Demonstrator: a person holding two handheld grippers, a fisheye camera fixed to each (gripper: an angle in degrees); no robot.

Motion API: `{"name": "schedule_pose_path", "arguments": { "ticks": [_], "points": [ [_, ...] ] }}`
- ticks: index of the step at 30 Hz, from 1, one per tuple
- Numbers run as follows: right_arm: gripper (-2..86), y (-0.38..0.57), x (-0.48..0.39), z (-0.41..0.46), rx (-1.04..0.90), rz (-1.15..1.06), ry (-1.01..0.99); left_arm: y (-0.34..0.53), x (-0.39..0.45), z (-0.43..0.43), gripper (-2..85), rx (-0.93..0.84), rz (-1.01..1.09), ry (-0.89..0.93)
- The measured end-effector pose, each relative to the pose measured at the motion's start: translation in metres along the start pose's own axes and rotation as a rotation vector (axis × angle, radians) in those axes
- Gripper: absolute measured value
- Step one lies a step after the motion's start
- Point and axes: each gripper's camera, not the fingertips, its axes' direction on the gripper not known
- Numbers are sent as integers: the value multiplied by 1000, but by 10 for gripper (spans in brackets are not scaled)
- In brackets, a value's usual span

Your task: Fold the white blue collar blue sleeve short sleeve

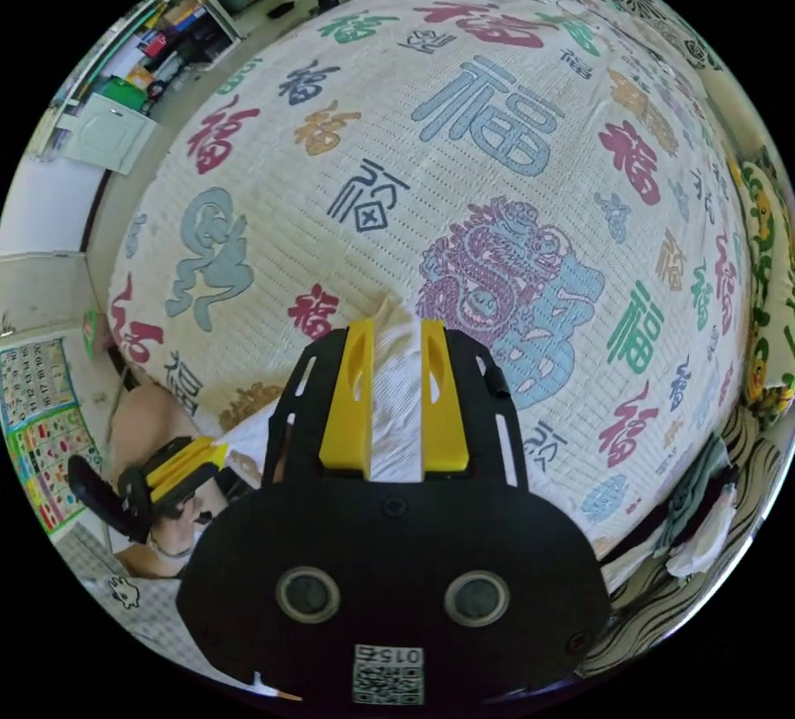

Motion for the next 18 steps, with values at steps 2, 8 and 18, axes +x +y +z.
{"name": "schedule_pose_path", "arguments": {
  "ticks": [2,8,18],
  "points": [
    [63,-16,0,15,-83,15,56,6,-6,0,-5,10,-18,23],
    [20,-12,9,5,-61,-38,39,30,-4,-5,-6,50,85,66],
    [10,147,140,-76,363,49,-418,108,83,-23,-5,66,595,329]
  ]
}}
